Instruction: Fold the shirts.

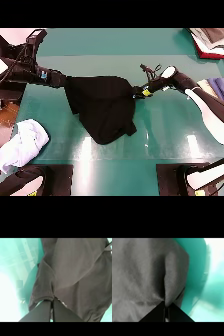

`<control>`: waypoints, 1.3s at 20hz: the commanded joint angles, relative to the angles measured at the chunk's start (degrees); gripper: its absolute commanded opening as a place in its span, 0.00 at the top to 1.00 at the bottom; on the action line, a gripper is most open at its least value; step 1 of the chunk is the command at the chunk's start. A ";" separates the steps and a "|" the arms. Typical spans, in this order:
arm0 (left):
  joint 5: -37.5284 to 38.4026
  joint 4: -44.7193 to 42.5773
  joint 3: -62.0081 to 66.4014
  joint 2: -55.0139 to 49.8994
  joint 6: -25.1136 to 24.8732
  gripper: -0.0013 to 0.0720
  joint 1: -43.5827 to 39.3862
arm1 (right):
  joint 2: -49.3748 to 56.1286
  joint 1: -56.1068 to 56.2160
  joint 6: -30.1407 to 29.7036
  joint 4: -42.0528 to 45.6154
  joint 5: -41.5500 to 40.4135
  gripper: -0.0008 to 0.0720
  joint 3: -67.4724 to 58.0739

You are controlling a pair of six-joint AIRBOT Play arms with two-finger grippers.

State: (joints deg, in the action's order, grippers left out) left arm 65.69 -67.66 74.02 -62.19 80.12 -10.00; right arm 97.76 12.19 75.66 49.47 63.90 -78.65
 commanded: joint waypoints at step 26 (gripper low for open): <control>8.07 1.22 30.16 3.87 1.05 0.95 0.04 | -50.21 0.28 23.28 18.62 13.09 0.97 -3.61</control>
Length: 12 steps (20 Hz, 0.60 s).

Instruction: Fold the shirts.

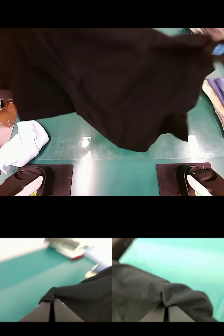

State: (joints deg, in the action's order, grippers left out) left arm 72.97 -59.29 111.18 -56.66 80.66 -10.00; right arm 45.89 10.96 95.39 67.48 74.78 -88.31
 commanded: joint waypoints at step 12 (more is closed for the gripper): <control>-11.63 -4.94 -17.86 -33.94 5.01 0.95 0.04 | 29.20 3.89 -0.92 1.53 -21.22 0.96 14.34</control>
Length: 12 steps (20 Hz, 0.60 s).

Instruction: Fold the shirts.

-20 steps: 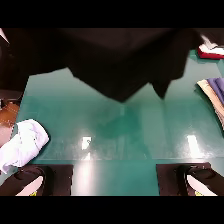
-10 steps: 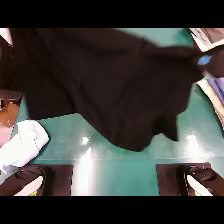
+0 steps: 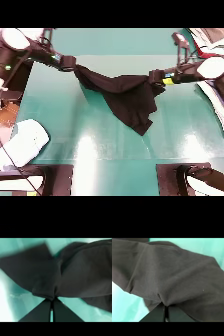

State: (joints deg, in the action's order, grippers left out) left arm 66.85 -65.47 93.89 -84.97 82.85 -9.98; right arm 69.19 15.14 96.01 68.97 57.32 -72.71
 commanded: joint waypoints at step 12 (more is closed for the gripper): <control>8.83 1.31 6.56 -5.20 2.93 0.13 1.18 | 9.33 -15.63 -2.69 0.07 7.89 0.17 -18.71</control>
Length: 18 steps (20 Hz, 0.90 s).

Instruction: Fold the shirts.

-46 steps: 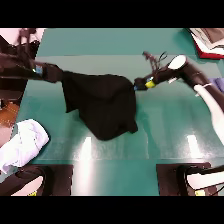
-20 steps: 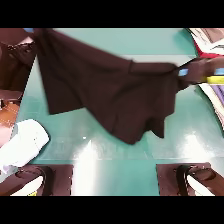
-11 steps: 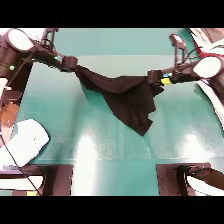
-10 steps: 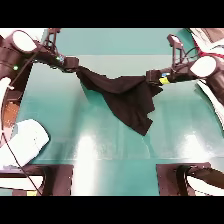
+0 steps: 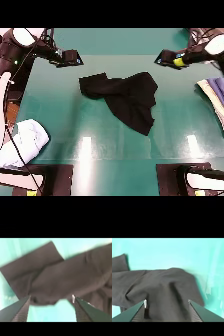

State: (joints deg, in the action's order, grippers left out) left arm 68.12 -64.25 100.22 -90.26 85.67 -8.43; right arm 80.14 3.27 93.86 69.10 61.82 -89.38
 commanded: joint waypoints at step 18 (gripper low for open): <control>-21.75 14.14 -32.63 -0.17 7.13 0.13 -22.77 | -15.89 -6.34 -3.04 -0.44 -2.91 0.17 15.45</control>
State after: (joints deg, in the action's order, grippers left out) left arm 50.96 -50.76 68.40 -90.30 91.13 -30.06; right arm 64.58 -3.07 90.89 68.97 59.18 -74.43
